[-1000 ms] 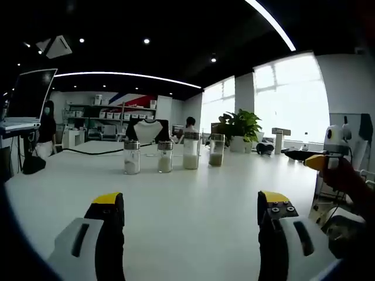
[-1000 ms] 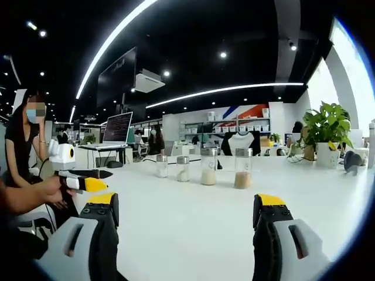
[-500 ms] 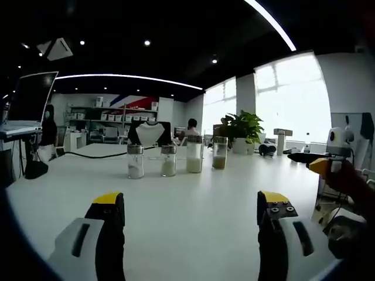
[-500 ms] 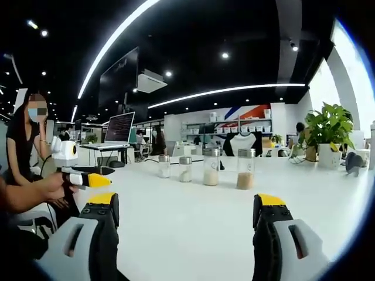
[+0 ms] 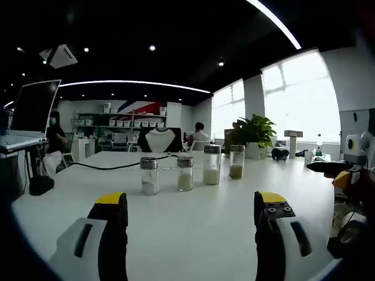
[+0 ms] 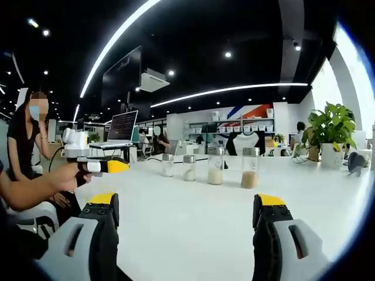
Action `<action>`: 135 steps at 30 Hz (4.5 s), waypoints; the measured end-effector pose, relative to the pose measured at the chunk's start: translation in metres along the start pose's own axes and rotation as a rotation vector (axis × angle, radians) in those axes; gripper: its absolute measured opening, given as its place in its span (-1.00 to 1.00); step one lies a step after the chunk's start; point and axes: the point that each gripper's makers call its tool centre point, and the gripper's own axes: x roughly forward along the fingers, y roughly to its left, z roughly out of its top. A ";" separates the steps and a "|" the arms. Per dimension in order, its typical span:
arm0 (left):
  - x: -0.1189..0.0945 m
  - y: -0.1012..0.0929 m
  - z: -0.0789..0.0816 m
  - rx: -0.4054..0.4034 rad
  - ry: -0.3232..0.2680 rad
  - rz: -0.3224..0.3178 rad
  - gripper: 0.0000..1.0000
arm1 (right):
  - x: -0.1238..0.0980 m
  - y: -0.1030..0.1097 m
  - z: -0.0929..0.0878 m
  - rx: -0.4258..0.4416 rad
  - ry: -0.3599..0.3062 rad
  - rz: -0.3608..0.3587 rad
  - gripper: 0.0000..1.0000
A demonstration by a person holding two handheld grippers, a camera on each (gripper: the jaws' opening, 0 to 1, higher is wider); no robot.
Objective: Rotate the seasoning bottle until the label or dispensing opening points toward the visible target arrow and the bottle remains upright within the marked orientation range
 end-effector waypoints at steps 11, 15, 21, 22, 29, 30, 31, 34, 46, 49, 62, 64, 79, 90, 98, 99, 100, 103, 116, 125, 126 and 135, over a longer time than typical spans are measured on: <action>0.041 0.039 0.003 -0.004 0.006 0.073 0.61 | 0.001 0.003 0.003 0.000 -0.008 0.002 0.93; 0.051 0.052 0.004 0.045 0.003 0.129 0.60 | 0.002 0.003 0.001 0.003 -0.004 0.005 0.92; 0.078 0.072 -0.002 0.046 -0.017 0.160 0.38 | 0.003 0.005 -0.004 0.004 0.008 0.005 0.88; 0.082 0.076 -0.002 0.030 -0.018 0.168 0.40 | 0.004 0.006 -0.004 0.002 0.010 0.007 0.88; 0.106 0.082 0.001 0.063 -0.030 0.171 0.31 | 0.006 0.008 -0.006 -0.005 0.013 0.016 0.84; 0.107 0.083 0.002 0.059 -0.036 0.169 0.28 | 0.006 0.008 -0.006 -0.006 0.015 0.014 0.84; 0.109 0.083 0.003 0.064 -0.043 0.168 0.25 | 0.006 0.007 -0.007 -0.006 0.015 0.014 0.84; 0.116 0.088 0.005 0.079 -0.051 0.181 0.21 | 0.006 0.005 -0.007 0.000 0.013 0.014 0.83; 0.150 0.093 -0.007 0.039 -0.030 0.162 0.04 | 0.007 0.003 -0.008 -0.005 0.016 0.017 0.81; 0.156 0.098 -0.008 0.047 -0.022 0.173 -0.01 | 0.007 0.004 -0.009 -0.006 0.017 0.019 0.81; 0.168 0.100 -0.011 0.052 -0.030 0.152 -0.21 | 0.006 0.000 -0.010 -0.003 0.016 0.018 0.80; 0.169 0.099 -0.012 0.038 -0.037 0.139 -0.27 | 0.006 -0.001 -0.010 -0.001 0.016 0.016 0.79; 0.170 0.097 -0.008 0.033 -0.004 0.138 -0.33 | 0.004 0.011 0.003 0.004 -0.067 0.071 0.74; 0.151 0.064 0.028 0.036 -0.110 0.030 -0.33 | 0.001 0.006 0.010 0.007 -0.085 0.061 0.68; 0.130 0.029 0.032 0.018 -0.080 -0.050 -0.33 | -0.003 0.006 0.012 -0.084 -0.084 0.061 0.40; 0.125 0.020 0.031 0.005 -0.075 -0.078 -0.33 | -0.003 0.007 0.010 -0.102 -0.077 0.063 0.35; 0.122 0.016 0.030 -0.010 -0.069 -0.093 -0.33 | -0.002 0.008 0.010 -0.109 -0.076 0.063 0.30; 0.113 0.005 0.031 -0.046 -0.068 -0.135 -0.33 | -0.001 0.012 0.011 -0.106 -0.081 0.079 0.23; 0.060 -0.080 0.031 -0.019 -0.056 -0.386 -0.32 | 0.006 0.032 0.005 -0.092 -0.074 0.141 0.07; 0.017 -0.160 0.028 0.023 -0.054 -0.611 -0.32 | 0.007 0.042 0.003 -0.108 -0.073 0.174 -0.03; 0.013 -0.166 0.028 0.027 -0.053 -0.629 -0.32 | 0.007 0.043 0.003 -0.106 -0.072 0.178 -0.05; -0.013 -0.192 0.023 -0.010 -0.091 -0.796 -0.32 | 0.008 0.059 -0.005 -0.102 -0.043 0.252 -0.22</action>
